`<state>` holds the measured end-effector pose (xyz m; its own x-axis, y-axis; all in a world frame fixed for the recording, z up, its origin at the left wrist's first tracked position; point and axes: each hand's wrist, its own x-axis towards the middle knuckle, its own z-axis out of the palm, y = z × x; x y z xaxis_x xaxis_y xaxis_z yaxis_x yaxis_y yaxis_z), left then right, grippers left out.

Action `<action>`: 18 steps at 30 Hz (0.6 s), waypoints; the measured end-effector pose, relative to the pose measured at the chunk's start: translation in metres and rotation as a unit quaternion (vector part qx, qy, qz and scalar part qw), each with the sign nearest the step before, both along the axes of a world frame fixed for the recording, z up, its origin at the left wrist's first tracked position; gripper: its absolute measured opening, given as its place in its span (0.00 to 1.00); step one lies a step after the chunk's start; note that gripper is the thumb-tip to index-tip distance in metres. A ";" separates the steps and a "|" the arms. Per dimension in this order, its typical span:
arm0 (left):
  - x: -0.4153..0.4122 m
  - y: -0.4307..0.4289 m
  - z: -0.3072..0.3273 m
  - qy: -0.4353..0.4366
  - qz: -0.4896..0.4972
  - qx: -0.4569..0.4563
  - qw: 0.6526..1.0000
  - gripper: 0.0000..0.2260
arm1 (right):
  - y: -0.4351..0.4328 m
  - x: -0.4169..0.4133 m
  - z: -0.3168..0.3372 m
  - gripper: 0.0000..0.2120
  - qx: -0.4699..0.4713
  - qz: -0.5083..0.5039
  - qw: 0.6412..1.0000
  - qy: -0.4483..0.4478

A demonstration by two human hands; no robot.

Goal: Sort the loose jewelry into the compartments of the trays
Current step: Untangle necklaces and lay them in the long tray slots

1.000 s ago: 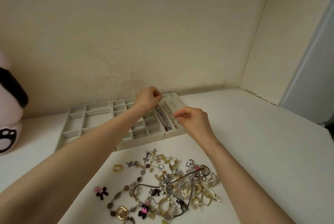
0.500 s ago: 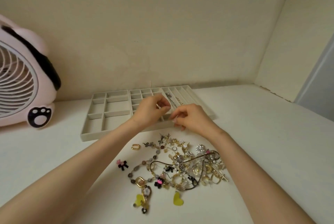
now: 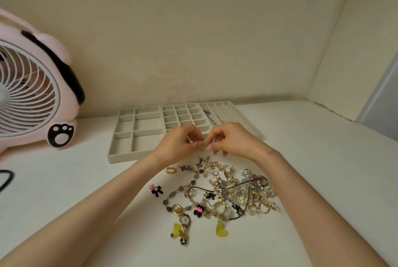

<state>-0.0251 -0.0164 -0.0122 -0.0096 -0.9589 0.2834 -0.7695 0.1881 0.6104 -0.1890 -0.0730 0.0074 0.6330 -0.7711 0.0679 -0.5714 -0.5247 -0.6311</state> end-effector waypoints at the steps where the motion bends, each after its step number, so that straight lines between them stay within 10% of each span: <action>1: -0.001 0.001 0.000 -0.005 -0.001 0.005 1.000 0.06 | -0.001 -0.002 0.002 0.02 0.000 -0.006 1.000 -0.001; 18: -0.051 0.021 0.008 -0.071 -0.191 0.076 0.976 0.05 | 0.028 -0.081 0.000 0.06 0.071 0.035 0.992 0.094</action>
